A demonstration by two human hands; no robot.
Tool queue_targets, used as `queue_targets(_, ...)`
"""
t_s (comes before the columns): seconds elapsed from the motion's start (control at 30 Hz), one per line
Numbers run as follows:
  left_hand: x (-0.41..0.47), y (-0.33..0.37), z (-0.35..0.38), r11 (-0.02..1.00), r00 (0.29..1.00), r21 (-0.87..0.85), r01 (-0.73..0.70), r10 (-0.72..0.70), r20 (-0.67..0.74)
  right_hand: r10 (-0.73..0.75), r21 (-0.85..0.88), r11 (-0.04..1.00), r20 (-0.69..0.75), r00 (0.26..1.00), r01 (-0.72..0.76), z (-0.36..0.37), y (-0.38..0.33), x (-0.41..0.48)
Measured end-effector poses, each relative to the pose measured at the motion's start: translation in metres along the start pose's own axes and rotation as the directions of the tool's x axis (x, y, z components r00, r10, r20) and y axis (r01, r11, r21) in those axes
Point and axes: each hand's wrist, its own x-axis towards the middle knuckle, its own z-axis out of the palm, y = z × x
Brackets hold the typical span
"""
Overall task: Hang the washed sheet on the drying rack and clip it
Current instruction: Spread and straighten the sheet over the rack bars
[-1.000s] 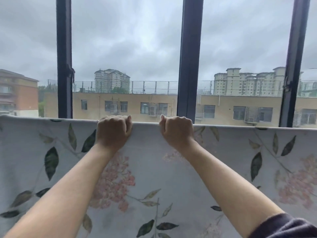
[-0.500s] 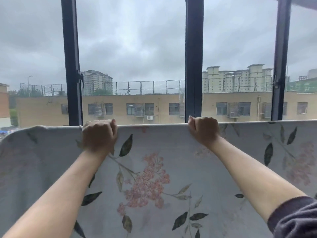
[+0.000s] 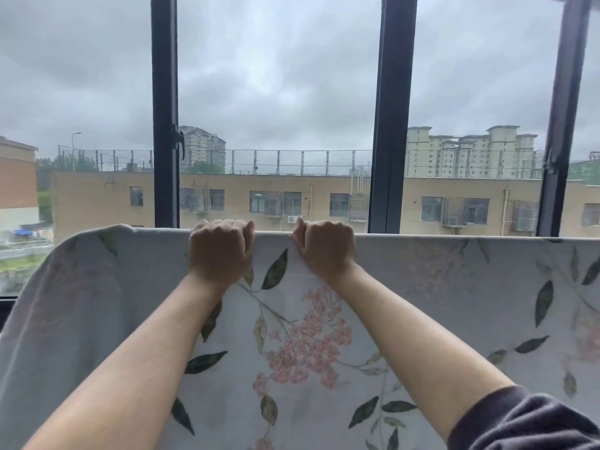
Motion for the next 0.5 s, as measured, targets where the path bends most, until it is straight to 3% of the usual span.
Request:
queue_targets(0.37,-0.017,-0.102,-0.022,0.999,0.996,0.023,-0.029,0.031,-0.087,0.001,-0.054,0.999,0.024,1.0,0.0,-0.001,-0.001,-0.001)
queue_targets(0.5,-0.023,-0.155,-0.031,0.999,0.998,0.003,-0.045,0.045,-0.035,0.036,-0.084,0.996,0.068,0.997,-0.03,0.001,-0.021,0.003)
